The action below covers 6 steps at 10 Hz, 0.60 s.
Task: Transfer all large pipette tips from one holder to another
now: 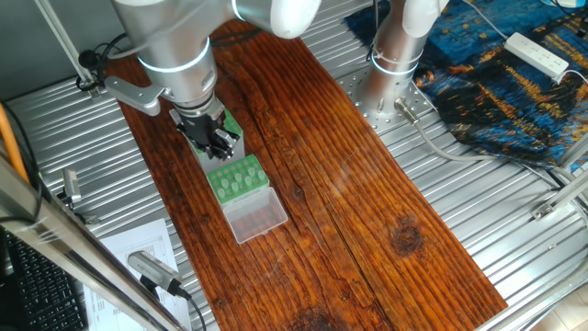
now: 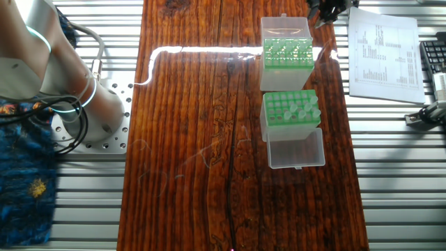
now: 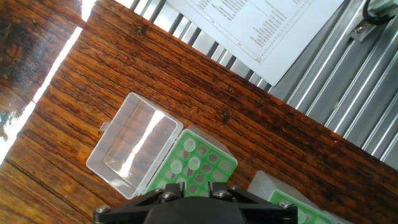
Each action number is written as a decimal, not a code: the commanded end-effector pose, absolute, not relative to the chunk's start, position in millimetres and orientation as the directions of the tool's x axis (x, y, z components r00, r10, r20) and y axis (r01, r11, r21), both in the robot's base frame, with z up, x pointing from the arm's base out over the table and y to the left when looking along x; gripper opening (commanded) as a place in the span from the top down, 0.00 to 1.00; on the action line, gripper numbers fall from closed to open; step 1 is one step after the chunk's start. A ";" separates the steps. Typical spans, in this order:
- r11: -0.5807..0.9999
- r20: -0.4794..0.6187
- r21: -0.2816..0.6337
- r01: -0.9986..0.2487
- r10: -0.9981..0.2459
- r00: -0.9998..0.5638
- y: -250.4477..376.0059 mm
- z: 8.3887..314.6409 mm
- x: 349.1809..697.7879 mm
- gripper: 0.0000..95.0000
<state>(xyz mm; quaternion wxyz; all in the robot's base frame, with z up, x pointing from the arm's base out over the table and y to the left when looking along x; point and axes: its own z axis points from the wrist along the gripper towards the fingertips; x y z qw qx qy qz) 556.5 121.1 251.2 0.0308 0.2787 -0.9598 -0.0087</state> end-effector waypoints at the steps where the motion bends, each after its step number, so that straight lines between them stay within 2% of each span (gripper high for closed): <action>1: 0.855 0.044 0.032 -0.517 -0.518 -0.854 121.1 251.2 556.3 0.80; 3: 0.881 0.041 0.027 -0.472 -0.473 -0.880 120.9 250.8 556.5 0.80; 6: 0.877 0.043 0.026 -0.481 -0.481 -0.876 120.5 250.3 557.0 0.80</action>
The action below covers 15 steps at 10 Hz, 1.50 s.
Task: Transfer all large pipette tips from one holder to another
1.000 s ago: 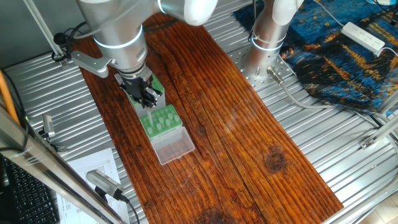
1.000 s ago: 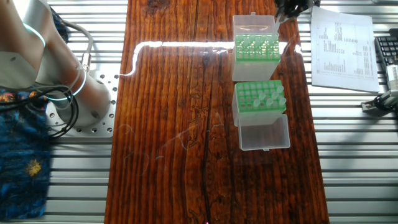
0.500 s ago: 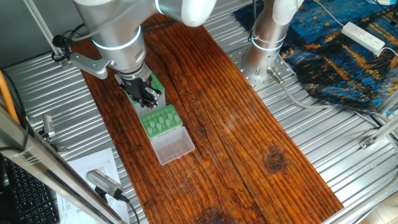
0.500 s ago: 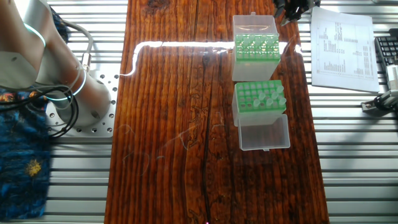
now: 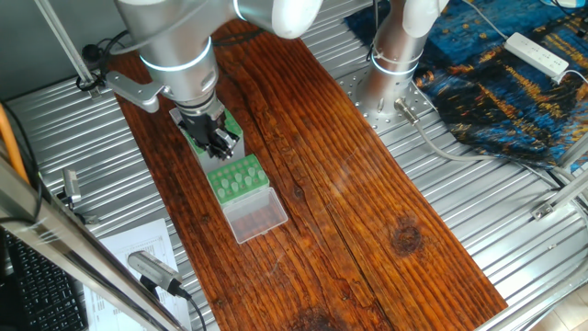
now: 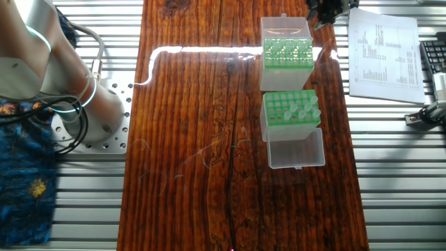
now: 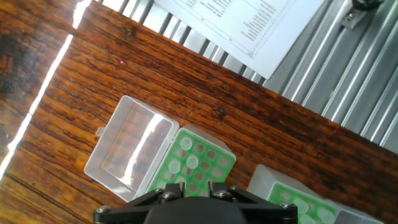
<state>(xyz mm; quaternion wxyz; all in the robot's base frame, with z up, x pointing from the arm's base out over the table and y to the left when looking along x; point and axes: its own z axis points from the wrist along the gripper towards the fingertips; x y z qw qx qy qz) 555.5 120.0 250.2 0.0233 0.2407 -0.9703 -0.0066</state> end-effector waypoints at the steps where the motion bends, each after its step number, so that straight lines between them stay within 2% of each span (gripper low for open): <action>1: 0.870 0.060 0.016 -0.493 -0.493 -0.868 120.0 249.7 557.3 0.80; 5: 0.859 0.097 0.001 -0.512 -0.510 -0.855 118.0 247.6 556.7 0.80; 15: 0.867 0.066 -0.011 -0.498 -0.496 -0.866 108.3 245.7 547.6 0.80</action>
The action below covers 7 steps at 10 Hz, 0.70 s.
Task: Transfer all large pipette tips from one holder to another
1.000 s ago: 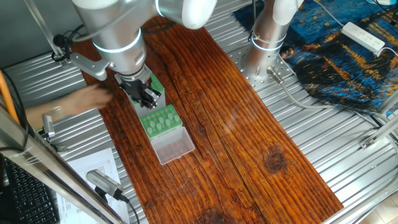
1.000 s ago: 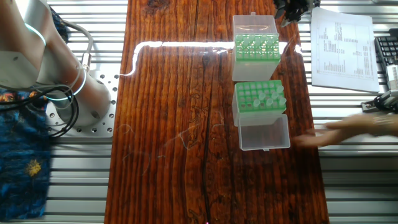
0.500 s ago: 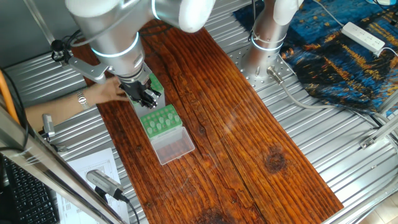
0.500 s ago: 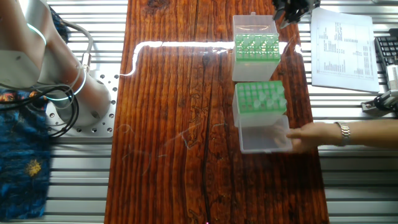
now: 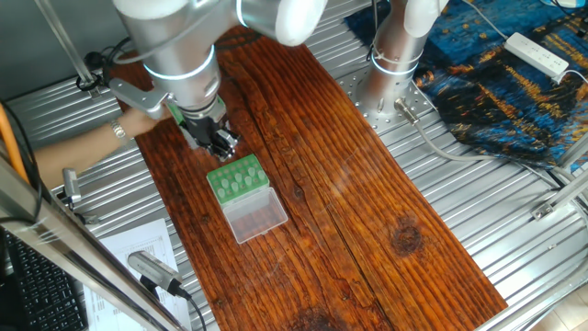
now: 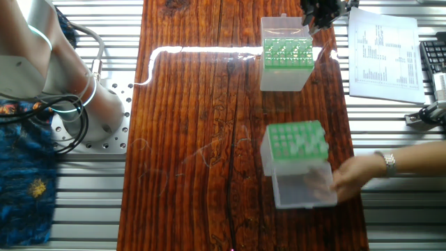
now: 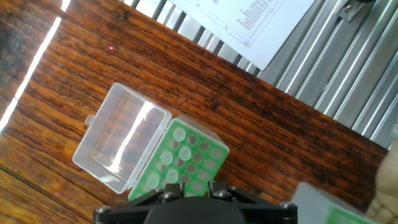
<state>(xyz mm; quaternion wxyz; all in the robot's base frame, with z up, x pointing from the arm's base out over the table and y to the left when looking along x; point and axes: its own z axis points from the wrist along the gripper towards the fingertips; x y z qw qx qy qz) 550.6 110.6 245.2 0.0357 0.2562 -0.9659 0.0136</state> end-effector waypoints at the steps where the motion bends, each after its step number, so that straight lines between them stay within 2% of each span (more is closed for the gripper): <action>1: 0.863 0.065 -0.011 -0.504 -0.503 -0.862 106.4 246.6 546.5 0.80; 7: 0.844 0.062 -0.006 -0.537 -0.536 -0.842 103.2 246.9 545.7 0.80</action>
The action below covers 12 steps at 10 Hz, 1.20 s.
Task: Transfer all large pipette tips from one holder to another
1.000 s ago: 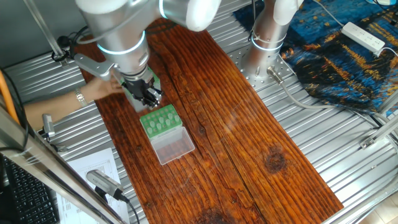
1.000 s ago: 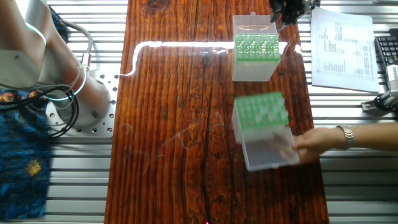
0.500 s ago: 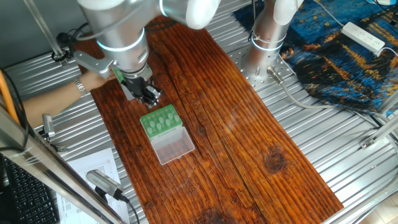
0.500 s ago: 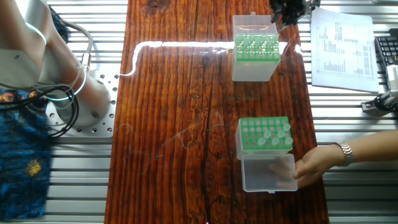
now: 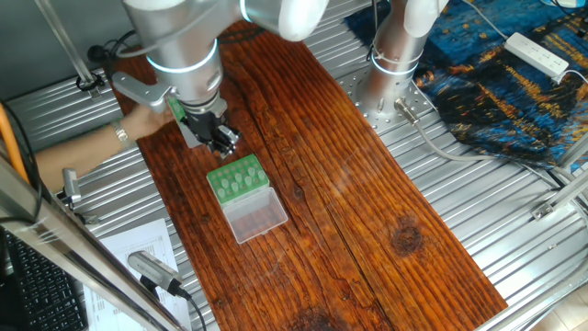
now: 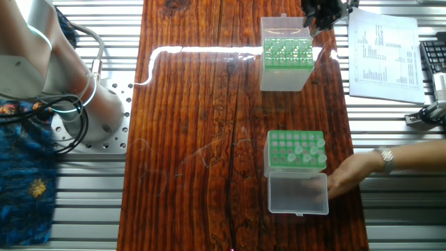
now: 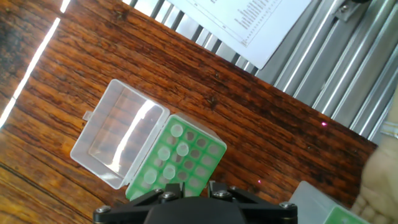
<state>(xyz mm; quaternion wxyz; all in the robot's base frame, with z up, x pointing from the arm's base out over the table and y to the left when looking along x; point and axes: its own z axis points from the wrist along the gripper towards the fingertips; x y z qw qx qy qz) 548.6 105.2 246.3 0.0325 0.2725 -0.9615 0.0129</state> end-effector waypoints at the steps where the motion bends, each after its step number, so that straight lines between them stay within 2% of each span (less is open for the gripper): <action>1: 0.832 0.063 -0.002 -0.555 -0.554 -0.830 100.3 248.8 544.4 0.80; 2: 0.802 0.066 0.004 -0.598 -0.597 -0.800 89.9 255.2 539.2 0.80; 3: 0.789 0.066 0.004 -0.615 -0.614 -0.787 77.5 261.8 532.8 1.00; 8: 0.798 0.027 -0.015 -0.602 -0.602 -0.798 23.9 249.5 536.5 1.00; 9: 0.823 0.036 -0.022 -0.567 -0.567 -0.823 17.9 244.8 537.5 0.80; 12: 0.899 0.008 -0.006 -0.438 -0.438 -0.899 -0.7 228.1 545.6 0.80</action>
